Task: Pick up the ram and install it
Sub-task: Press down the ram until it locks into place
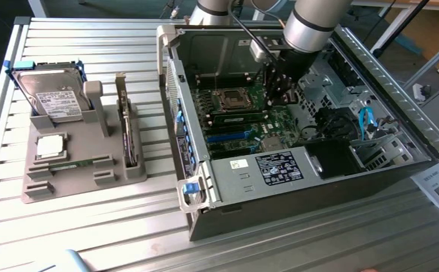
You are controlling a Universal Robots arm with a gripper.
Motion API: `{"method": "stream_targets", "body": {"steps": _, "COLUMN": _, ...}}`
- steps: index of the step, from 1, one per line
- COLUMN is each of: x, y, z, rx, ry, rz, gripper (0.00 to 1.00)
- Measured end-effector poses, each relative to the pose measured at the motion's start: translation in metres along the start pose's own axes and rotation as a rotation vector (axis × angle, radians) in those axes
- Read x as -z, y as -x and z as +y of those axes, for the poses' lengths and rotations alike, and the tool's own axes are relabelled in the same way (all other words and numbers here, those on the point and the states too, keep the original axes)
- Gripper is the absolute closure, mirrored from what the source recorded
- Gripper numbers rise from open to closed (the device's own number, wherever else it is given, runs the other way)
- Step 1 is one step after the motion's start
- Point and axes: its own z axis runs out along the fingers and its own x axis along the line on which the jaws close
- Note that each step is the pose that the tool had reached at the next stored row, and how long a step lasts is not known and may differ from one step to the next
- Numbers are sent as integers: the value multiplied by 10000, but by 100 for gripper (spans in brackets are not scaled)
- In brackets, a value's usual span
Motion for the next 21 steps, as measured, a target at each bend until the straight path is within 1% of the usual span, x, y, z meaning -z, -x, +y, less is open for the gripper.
{"method": "stream_targets", "body": {"steps": 2, "x": -2, "y": 0, "z": 72, "rx": 1, "ry": -3, "rz": 0, "gripper": 89}}
{"method": "stream_targets", "body": {"steps": 4, "x": -6, "y": -1, "z": 186, "rx": 1, "ry": -6, "rz": 0, "gripper": 89}}
{"method": "stream_targets", "body": {"steps": 8, "x": -9, "y": -1, "z": 315, "rx": 1, "ry": -9, "rz": 1, "gripper": 89}}
{"method": "stream_targets", "body": {"steps": 12, "x": -15, "y": -2, "z": 483, "rx": 0, "ry": -15, "rz": -1, "gripper": 89}}
{"method": "stream_targets", "body": {"steps": 15, "x": -17, "y": -3, "z": 581, "rx": 1, "ry": -17, "rz": 0, "gripper": 89}}
{"method": "stream_targets", "body": {"steps": 16, "x": -19, "y": -4, "z": 629, "rx": 0, "ry": -19, "rz": 0, "gripper": 89}}
{"method": "stream_targets", "body": {"steps": 17, "x": -22, "y": -4, "z": 723, "rx": 1, "ry": -24, "rz": 0, "gripper": 89}}
{"method": "stream_targets", "body": {"steps": 18, "x": -23, "y": -4, "z": 774, "rx": -1, "ry": -27, "rz": 0, "gripper": 89}}
{"method": "stream_targets", "body": {"steps": 21, "x": -29, "y": -5, "z": 962, "rx": 0, "ry": -35, "rz": 0, "gripper": 89}}
